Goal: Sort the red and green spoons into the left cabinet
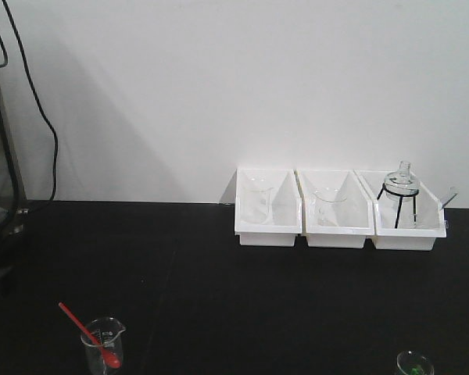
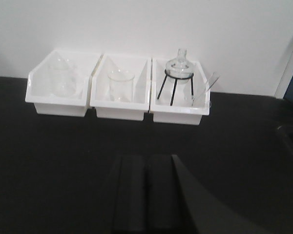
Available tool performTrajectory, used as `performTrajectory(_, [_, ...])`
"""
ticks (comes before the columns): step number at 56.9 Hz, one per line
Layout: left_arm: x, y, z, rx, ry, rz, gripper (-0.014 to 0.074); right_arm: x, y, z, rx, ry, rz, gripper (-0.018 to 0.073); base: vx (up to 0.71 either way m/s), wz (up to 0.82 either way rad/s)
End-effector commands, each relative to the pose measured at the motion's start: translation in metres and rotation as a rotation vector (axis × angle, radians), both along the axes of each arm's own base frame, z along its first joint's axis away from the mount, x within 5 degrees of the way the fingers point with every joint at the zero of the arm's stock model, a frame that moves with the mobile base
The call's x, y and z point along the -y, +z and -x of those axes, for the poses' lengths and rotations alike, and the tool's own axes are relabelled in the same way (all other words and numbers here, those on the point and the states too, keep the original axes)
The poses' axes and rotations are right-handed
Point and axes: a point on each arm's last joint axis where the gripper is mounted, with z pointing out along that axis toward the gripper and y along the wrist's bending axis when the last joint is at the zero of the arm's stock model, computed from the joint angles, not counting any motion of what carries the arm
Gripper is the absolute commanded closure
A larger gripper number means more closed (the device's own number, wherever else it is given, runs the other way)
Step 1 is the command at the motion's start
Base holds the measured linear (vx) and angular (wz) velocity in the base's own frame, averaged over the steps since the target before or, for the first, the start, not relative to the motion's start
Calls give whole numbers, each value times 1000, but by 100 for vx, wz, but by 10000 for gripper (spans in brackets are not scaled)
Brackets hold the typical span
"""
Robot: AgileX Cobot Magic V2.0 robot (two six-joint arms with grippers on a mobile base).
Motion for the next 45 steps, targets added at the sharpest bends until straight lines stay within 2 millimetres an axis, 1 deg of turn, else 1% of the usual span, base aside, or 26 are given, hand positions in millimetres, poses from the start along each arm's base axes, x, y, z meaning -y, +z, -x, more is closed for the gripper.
performTrajectory(1, [1,20,-8,146,7,42,577,1,15,-9,94,-3,-12,558,0,0])
performTrajectory(8, [2,15,-14,131,8,39,531,1,12,-12,78,-7,-39,524,0,0])
performTrajectory(13, [2,12,-17,122,7,36,482,1,12,-14,89,-7,-38,468,0,0])
performTrajectory(16, [2,12,-18,123,7,35,436,1,13,-14,102,-7,-38,425,0,0])
performTrajectory(24, [3,9,-20,116,8,34,308,1,15,-14,124,-6,-37,219,0,0])
performTrajectory(28, [3,7,-22,110,8,33,244,1,16,-14,135,-6,-37,80,0,0])
performTrajectory(33, [3,6,-24,105,8,32,171,1,18,-17,167,-5,-36,-74,0,0])
performTrajectory(38, [4,3,-26,98,8,31,130,1,20,-20,210,-4,-36,-174,0,0])
performTrajectory(42, [4,1,-28,91,8,30,113,1,25,-21,260,-4,-38,-171,0,0])
performTrajectory(45, [4,0,-30,86,8,29,115,1,29,-20,302,-10,-89,-169,0,0])
